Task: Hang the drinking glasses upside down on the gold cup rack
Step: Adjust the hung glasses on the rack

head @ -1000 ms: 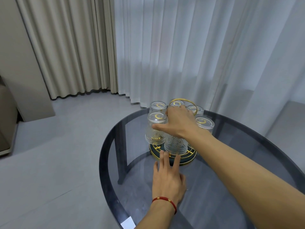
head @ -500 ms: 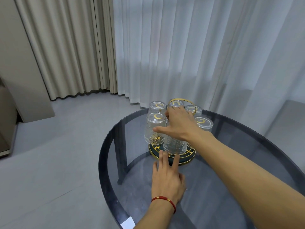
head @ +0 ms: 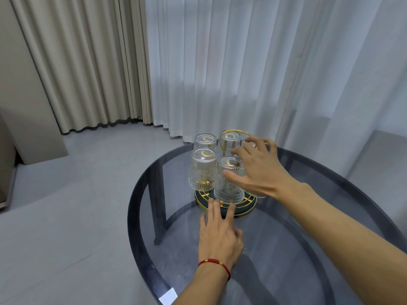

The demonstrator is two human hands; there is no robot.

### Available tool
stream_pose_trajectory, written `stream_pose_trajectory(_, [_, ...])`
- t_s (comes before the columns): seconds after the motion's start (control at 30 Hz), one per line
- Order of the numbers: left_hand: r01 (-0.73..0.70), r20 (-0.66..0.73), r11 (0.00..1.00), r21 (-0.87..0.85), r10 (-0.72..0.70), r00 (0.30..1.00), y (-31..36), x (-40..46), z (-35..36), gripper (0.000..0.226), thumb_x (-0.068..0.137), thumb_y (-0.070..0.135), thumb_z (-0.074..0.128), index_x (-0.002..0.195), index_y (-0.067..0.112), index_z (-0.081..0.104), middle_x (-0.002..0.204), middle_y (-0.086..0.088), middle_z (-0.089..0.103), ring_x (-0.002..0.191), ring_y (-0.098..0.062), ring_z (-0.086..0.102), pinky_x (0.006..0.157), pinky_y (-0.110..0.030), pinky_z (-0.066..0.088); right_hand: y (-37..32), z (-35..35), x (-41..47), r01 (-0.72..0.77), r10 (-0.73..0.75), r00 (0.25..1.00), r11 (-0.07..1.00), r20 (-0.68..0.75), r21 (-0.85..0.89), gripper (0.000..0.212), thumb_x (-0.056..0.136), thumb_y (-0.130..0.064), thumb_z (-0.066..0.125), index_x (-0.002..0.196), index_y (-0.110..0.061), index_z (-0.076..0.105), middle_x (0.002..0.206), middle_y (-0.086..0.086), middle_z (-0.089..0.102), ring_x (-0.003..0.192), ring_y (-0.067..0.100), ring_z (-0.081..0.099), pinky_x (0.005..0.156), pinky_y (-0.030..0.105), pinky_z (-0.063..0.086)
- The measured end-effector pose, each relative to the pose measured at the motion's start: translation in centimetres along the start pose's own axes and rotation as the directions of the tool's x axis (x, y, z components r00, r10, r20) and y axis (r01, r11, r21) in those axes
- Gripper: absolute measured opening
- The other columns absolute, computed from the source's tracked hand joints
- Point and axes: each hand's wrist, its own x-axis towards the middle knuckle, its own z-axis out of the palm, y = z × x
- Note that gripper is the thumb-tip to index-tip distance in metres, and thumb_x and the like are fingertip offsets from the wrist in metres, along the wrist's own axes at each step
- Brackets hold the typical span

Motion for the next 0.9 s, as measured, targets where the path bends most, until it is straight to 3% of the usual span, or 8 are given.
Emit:
stream_pose_trajectory(0.1, [0.003,-0.001,1.000,0.012,-0.003,1.000,0.0,0.0,-0.1,0.061,0.091,0.028,0.045,0.150,0.026,0.029,0.155,-0.017,0.024,0.151,-0.032,0.007,0.117,-0.048,0.026,-0.3,0.5,0.0,-0.011,0.009,0.998,0.999,0.061,0.032,0.078,0.085,-0.076,0.035,0.139,-0.024,0.057,0.137,-0.005,0.061,0.146,0.018,0.030,0.118,0.052,0.008])
stream_pose_trajectory(0.2, [0.003,0.001,1.000,0.012,-0.003,1.000,0.0,0.0,-0.1,0.061,0.091,0.028,0.045,0.150,0.025,0.030,0.154,-0.018,0.025,0.151,-0.033,0.008,0.117,-0.048,0.026,-0.6,0.4,-0.3,-0.042,0.040,0.999,0.991,0.024,0.128,0.079,0.081,-0.072,0.045,0.141,-0.021,0.054,0.134,-0.004,0.061,0.143,0.015,0.033,0.119,0.051,0.005])
stream_pose_trajectory(0.33, [-0.002,0.014,1.000,0.023,0.002,1.000,-0.1,0.0,0.0,0.059,0.090,0.029,0.042,0.148,0.023,0.030,0.154,-0.021,0.024,0.150,-0.035,0.009,0.115,-0.049,0.028,-0.7,0.3,-0.9,0.000,0.000,1.000,0.994,-0.004,0.111,0.082,0.080,-0.071,0.051,0.143,-0.018,0.052,0.134,-0.003,0.062,0.141,0.016,0.040,0.121,0.056,0.005])
stream_pose_trajectory(0.63, [-0.002,0.031,1.000,-0.001,0.002,1.000,0.0,-0.2,-0.1,0.052,0.093,0.029,0.044,0.143,0.023,0.031,0.158,-0.021,0.019,0.151,-0.035,0.004,0.119,-0.050,0.022,-0.5,0.4,-1.9,0.000,0.000,1.000,0.996,-0.008,0.086,0.085,0.079,-0.079,0.038,0.138,-0.021,0.057,0.131,-0.003,0.059,0.136,0.017,0.044,0.120,0.056,0.005])
stream_pose_trajectory(0.9, [-0.007,0.034,1.000,0.007,0.007,0.999,0.1,-0.2,-0.2,0.052,0.094,0.028,0.044,0.144,0.023,0.030,0.158,-0.020,0.018,0.150,-0.035,0.008,0.120,-0.050,0.022,-0.7,0.5,-2.2,0.007,-0.006,1.000,0.995,-0.006,0.098,0.078,0.084,-0.075,0.039,0.139,-0.023,0.057,0.132,-0.003,0.060,0.135,0.017,0.045,0.121,0.057,0.003])
